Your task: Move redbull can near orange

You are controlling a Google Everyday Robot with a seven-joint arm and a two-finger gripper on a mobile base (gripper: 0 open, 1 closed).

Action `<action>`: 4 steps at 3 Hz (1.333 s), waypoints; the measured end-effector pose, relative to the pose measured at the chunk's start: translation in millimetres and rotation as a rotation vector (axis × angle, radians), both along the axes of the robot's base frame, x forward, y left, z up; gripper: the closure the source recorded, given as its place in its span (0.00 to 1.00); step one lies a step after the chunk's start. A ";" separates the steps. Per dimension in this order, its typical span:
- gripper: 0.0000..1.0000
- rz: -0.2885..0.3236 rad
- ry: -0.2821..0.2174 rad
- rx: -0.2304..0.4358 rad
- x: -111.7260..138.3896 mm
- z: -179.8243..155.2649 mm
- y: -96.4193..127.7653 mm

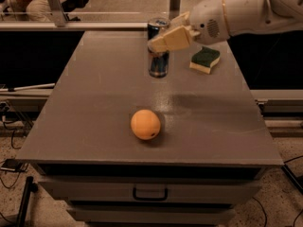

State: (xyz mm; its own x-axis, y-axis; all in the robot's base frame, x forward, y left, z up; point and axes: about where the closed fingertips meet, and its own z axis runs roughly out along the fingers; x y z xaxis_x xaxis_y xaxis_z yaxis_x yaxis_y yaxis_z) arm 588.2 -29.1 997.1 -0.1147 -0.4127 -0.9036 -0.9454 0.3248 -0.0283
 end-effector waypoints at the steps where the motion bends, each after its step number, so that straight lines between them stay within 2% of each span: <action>1: 1.00 0.020 0.003 0.047 -34.4 -15.7 -1.5; 2: 1.00 0.023 0.000 0.046 -40.6 -22.6 -5.0; 4: 1.00 0.064 -0.075 0.026 -36.8 -43.1 -12.5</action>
Offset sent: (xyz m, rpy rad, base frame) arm -0.0330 -0.0015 -0.0151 0.0454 0.0031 0.0189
